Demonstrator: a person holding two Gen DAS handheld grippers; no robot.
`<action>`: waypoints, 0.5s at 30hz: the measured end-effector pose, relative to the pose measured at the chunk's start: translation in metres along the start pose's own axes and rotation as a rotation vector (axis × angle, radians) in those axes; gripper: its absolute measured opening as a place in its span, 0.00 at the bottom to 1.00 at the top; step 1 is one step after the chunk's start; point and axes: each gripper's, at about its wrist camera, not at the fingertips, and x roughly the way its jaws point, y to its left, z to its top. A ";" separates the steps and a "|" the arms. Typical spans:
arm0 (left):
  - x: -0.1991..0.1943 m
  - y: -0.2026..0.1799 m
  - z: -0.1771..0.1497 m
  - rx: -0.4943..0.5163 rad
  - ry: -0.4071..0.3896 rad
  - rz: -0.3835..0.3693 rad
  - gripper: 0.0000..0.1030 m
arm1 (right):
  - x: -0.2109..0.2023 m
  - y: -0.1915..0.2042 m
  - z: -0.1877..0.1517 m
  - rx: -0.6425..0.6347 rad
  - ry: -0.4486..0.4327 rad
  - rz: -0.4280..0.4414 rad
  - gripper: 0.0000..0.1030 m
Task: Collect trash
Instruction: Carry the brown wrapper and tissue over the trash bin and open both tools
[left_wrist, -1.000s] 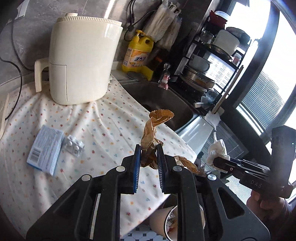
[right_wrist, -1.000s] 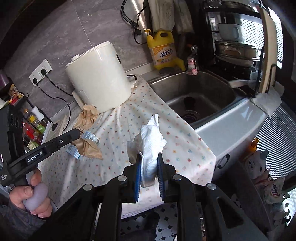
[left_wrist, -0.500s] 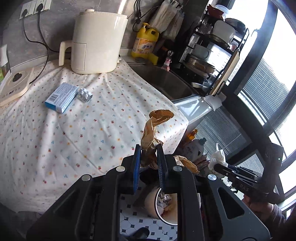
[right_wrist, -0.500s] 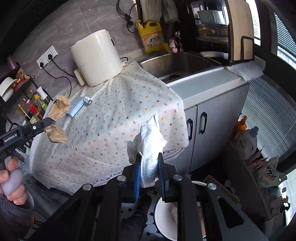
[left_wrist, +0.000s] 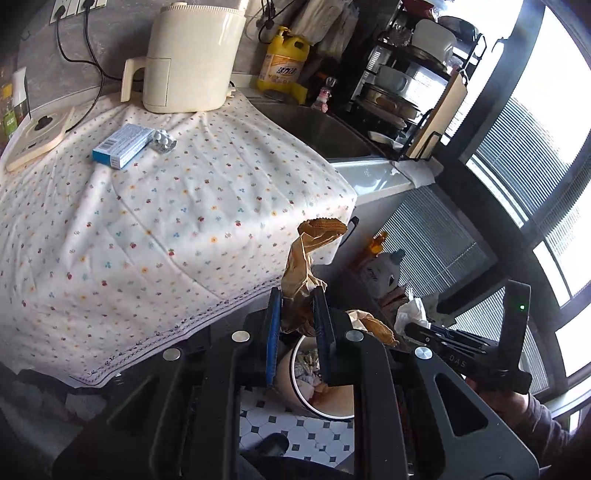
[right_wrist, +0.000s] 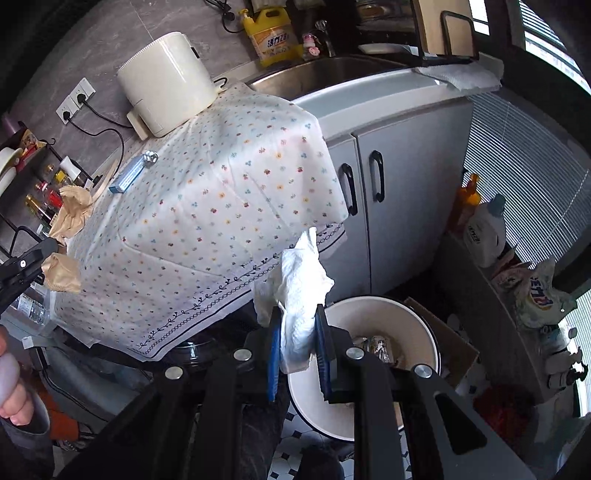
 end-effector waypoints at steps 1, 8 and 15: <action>0.002 -0.003 -0.005 0.004 0.008 -0.009 0.17 | 0.002 -0.007 -0.004 0.017 0.007 -0.006 0.17; 0.029 -0.027 -0.029 0.063 0.108 -0.039 0.17 | 0.029 -0.043 -0.037 0.099 0.068 -0.035 0.19; 0.044 -0.041 -0.033 0.127 0.159 -0.048 0.17 | 0.021 -0.057 -0.049 0.184 0.020 -0.039 0.59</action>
